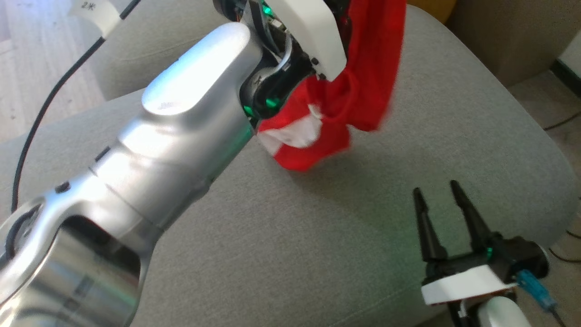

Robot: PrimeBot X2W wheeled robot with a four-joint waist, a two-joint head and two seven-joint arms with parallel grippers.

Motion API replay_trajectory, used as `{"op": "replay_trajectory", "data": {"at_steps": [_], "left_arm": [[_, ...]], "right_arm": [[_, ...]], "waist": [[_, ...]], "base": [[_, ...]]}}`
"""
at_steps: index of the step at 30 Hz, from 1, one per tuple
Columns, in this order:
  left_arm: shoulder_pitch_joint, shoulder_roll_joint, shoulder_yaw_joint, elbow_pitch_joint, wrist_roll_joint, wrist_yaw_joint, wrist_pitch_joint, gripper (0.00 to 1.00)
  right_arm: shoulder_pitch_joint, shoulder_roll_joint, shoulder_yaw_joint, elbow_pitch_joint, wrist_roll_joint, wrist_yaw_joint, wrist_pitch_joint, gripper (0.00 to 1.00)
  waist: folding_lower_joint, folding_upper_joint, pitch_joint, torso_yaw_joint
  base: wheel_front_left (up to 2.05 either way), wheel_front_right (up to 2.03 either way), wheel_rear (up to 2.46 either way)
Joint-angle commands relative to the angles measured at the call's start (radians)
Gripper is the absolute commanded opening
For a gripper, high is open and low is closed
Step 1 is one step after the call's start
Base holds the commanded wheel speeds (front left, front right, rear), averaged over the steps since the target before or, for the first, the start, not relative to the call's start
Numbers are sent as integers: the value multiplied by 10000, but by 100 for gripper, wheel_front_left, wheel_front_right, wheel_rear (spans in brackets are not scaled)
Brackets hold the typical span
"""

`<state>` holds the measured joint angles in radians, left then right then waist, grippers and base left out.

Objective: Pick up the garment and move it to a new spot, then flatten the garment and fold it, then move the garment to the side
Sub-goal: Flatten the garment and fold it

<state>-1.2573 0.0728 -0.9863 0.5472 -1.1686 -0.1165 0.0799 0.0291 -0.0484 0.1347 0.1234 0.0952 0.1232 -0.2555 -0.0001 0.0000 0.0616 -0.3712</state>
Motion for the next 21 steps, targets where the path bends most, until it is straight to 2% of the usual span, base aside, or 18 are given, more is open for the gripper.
{"op": "replay_trajectory", "data": {"at_steps": [1, 5, 12, 15, 18, 19, 21], "left_arm": [[-173, 299, 333, -196, -99, -82, 90, 0], [1269, 891, -177, -780, -516, -120, 406, 0], [4637, 2828, -1000, -2198, -897, 8, 361, 0], [5883, 3770, -1131, -2883, -819, 432, -104, 0], [6327, 4270, -1192, -3192, -532, 732, -454, 0], [6493, 4522, -1225, -3278, -298, 950, -660, 0], [6570, 4608, -1227, -3298, -228, 1036, -753, 0]], "right_arm": [[-200, -31, 100, -386, -83, 75, -63, 100], [-23, -111, -111, -653, -235, 75, -63, 100], [124, -520, -393, -1230, -200, 75, -63, 100], [-49, -885, -539, -1331, -50, 75, -63, 100], [-245, -1235, -568, -1068, 256, 75, -63, 100], [-404, -1524, -462, -745, 546, 75, -63, 100], [-467, -1682, -358, -509, 710, 75, -63, 100]], "waist": [[1, 0, -16, 128], [1, 0, 86, 647], [1, 0, 588, 1980], [1, 0, 782, 2675], [1, 0, 828, 3156], [1, 0, 813, 3409], [1, 0, 800, 3519]], "base": [[0, 0, 0], [0, 0, 0], [0, 0, 0], [0, 0, 0], [0, 0, 0], [0, 0, 0], [0, 0, 0]]}}
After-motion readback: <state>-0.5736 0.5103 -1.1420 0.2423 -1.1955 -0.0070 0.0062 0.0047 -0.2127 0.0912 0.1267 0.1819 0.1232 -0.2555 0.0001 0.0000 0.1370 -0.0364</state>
